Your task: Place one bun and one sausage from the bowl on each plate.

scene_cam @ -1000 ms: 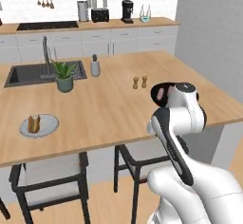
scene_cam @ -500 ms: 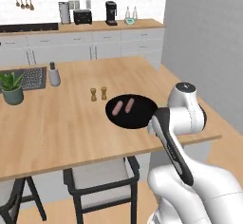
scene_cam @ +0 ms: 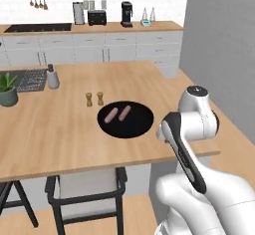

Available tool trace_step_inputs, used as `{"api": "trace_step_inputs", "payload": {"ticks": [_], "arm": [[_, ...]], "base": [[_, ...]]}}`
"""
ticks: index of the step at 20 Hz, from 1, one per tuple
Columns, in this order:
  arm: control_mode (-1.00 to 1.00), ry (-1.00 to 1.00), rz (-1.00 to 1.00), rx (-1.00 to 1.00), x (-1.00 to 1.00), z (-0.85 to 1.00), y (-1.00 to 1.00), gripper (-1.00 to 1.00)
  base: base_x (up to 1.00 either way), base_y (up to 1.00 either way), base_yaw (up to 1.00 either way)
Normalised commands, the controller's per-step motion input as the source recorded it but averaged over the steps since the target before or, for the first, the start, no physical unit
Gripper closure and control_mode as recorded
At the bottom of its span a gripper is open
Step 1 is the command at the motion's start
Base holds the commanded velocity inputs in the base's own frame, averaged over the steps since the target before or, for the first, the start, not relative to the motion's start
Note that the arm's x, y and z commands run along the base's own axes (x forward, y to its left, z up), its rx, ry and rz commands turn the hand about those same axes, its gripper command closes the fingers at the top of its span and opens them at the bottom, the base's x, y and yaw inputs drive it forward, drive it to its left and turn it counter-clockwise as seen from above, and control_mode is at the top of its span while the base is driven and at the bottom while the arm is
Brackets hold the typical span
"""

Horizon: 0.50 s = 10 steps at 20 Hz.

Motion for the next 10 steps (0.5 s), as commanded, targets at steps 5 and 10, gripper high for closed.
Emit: {"api": "trace_step_inputs", "payload": {"ticks": [5,10], "arm": [[1.0,0.0,0.0,0.0,0.0,0.0,0.0,-1.0],[1.0,0.0,0.0,0.0,0.0,0.0,0.0,-1.0]], "base": [[0.61,0.0,0.05],[0.93,0.0,0.0]]}}
